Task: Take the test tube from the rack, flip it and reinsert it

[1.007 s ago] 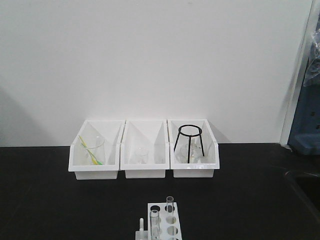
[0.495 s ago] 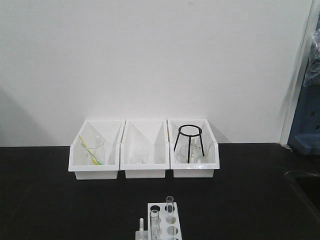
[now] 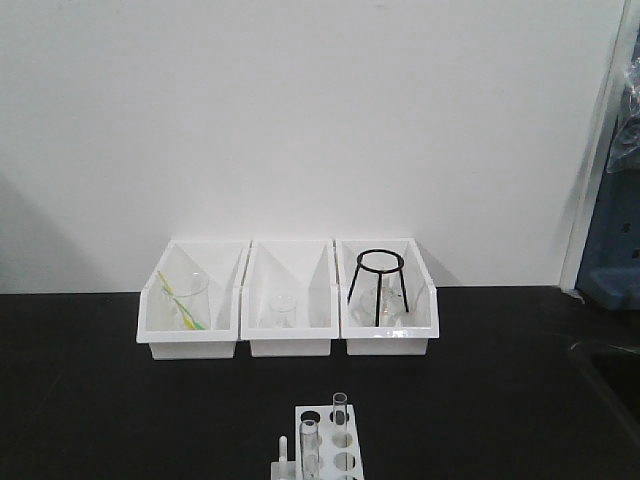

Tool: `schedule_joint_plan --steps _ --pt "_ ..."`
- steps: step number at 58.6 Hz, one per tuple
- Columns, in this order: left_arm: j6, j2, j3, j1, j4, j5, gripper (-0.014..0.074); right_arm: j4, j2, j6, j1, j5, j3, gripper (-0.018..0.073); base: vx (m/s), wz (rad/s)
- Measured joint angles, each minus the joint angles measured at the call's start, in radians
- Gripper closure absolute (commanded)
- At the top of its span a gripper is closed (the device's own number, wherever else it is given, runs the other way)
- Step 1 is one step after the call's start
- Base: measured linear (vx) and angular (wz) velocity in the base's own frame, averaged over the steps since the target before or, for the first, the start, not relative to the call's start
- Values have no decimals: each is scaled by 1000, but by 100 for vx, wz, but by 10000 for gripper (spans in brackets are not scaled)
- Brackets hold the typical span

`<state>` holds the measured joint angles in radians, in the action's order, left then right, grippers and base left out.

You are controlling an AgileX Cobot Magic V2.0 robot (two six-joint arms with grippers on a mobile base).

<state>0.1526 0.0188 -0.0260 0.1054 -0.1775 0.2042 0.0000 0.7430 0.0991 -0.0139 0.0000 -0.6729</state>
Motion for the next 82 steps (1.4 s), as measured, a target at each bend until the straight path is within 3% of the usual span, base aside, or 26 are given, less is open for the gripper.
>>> schedule_joint_plan --steps 15,31,48,66,82 --pt "0 0 0 0 0 0 602 -21 97 21 24 -98 34 108 0 0" --pt "0 0 0 0 0 0 602 -150 297 21 272 -499 270 172 0 0" --pt "0 0 0 0 0 0 602 -312 670 21 460 -851 262 172 0 0" --pt "0 0 0 0 0 0 602 -442 913 43 509 -928 116 172 0 0" --pt "0 0 0 0 0 0 602 -480 999 69 509 -954 34 172 0 0"
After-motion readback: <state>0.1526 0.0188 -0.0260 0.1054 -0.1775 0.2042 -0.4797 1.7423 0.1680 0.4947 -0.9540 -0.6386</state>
